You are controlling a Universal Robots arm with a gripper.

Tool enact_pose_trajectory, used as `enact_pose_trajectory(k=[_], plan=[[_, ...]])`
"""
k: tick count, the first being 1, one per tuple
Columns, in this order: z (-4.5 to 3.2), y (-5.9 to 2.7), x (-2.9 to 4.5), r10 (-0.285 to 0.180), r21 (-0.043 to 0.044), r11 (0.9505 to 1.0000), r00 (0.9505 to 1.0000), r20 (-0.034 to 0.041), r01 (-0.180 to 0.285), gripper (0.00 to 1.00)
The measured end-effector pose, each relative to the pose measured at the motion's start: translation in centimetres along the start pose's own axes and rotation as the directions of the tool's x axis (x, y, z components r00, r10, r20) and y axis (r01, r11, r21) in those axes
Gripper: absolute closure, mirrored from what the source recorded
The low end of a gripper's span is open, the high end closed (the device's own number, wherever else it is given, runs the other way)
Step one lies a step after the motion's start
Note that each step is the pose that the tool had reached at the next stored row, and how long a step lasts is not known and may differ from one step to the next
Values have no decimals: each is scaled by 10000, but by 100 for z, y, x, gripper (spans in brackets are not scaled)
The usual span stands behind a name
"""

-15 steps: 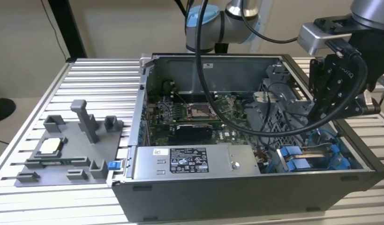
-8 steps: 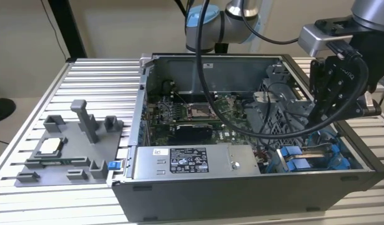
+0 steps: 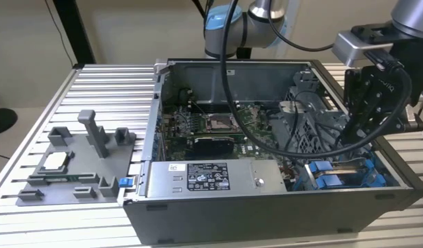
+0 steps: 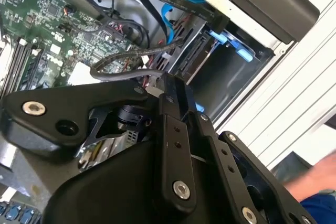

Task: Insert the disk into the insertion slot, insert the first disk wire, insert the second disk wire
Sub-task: 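Insert the first disk wire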

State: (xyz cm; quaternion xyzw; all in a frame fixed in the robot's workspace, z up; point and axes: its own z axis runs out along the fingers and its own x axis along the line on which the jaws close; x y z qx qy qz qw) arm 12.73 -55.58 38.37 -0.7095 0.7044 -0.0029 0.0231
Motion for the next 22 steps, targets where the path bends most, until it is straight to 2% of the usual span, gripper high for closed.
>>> enact_pose_trajectory(k=[22], plan=[[91,-45,5,2,-85,10000,10000,-44,-2,100]])
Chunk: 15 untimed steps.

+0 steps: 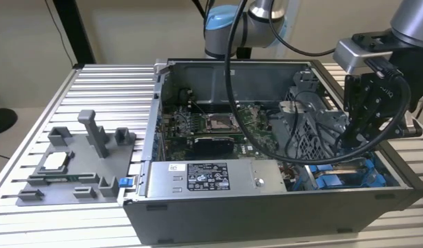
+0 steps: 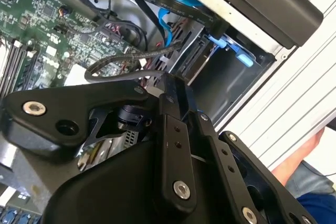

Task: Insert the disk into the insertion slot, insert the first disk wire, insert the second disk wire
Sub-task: 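Insert the first disk wire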

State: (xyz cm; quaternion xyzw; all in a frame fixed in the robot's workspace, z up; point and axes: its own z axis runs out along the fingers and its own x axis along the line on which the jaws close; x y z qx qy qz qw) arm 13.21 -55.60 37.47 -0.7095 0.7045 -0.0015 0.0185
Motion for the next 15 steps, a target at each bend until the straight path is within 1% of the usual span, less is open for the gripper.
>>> enact_pose_trajectory(k=[4,15], plan=[[22,-14,9,-2,-1,10000,10000,-2,2,100],[73,-65,103,1,-17,10000,10000,-1,-1,100]])
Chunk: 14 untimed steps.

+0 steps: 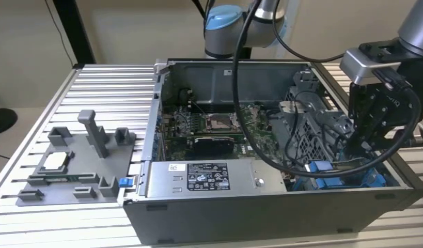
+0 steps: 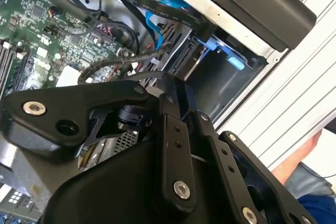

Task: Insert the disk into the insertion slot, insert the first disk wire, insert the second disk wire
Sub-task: 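Insert the first disk wire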

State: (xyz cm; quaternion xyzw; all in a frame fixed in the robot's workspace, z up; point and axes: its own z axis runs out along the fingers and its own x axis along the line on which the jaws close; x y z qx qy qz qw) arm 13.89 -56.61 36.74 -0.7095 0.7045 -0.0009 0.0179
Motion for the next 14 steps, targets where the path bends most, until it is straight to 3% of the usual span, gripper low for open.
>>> enact_pose_trajectory(k=[14], plan=[[54,-30,40,0,-21,10000,10000,1,0,100]])
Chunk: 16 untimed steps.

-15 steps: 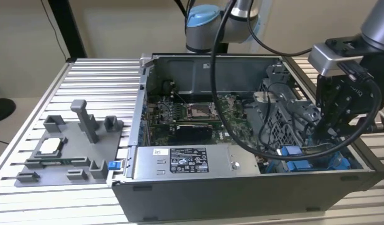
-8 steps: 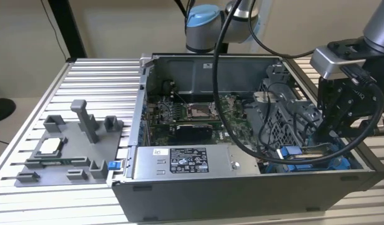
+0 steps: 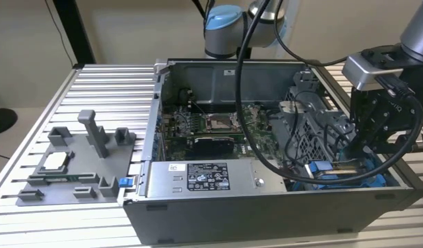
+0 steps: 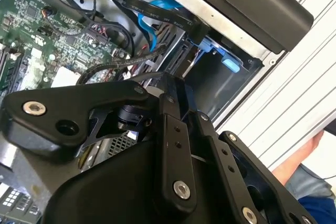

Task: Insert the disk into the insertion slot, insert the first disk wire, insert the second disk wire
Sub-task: 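Insert the first disk wire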

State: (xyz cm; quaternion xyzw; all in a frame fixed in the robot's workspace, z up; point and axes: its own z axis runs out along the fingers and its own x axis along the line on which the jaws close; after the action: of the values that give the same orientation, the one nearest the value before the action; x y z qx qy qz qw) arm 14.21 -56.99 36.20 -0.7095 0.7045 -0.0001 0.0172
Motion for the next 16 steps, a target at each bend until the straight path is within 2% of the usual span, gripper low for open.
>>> enact_pose_trajectory(k=[12,16], plan=[[18,-3,17,0,-3,10000,10000,1,0,100],[27,-3,59,0,-34,10000,10000,-2,0,100]])
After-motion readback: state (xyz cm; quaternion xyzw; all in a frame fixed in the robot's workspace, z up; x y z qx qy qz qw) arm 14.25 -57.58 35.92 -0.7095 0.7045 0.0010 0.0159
